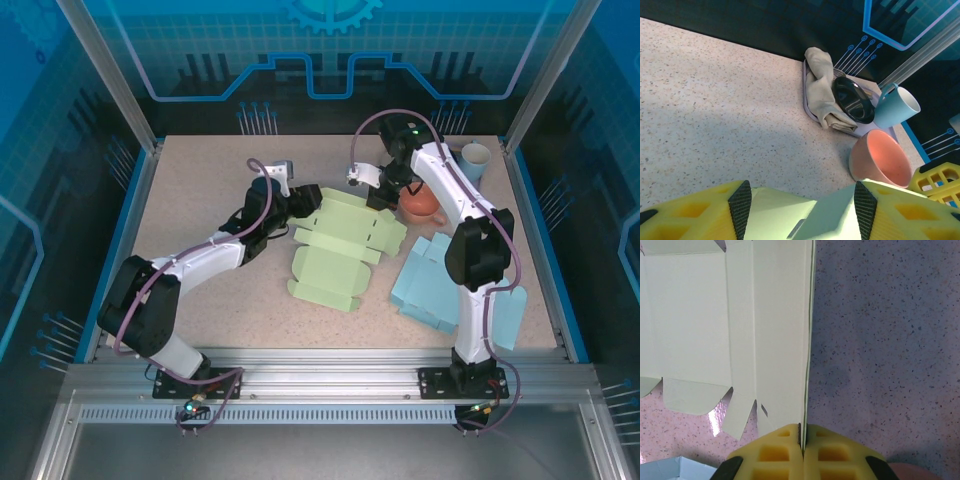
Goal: Fold the paper box
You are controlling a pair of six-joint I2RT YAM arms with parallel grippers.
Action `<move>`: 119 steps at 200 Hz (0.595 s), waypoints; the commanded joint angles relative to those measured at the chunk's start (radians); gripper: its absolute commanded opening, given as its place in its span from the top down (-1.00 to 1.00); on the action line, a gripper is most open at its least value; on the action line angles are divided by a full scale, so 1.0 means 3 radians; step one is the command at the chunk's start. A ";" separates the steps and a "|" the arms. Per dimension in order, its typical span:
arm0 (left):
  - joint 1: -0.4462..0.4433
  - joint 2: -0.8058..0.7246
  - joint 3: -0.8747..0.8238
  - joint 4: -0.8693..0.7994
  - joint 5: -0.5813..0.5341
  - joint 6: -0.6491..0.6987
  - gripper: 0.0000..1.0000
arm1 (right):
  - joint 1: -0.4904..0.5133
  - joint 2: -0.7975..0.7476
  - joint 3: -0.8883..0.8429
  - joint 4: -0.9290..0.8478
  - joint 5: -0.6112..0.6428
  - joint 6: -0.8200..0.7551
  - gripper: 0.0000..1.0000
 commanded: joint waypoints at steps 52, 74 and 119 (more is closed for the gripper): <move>-0.0024 0.0161 0.0037 0.0341 0.0656 -0.0043 0.02 | 0.0003 0.0049 0.0018 -0.0104 -0.0094 -0.0054 1.00; -0.0087 0.0151 0.0031 0.0307 0.0721 -0.0085 0.02 | 0.0001 0.0059 0.0023 -0.0096 -0.0093 -0.0051 1.00; -0.0217 0.0164 0.0048 0.0260 0.0740 -0.0096 0.01 | 0.0004 0.0090 0.0044 -0.0093 -0.0089 -0.0045 1.00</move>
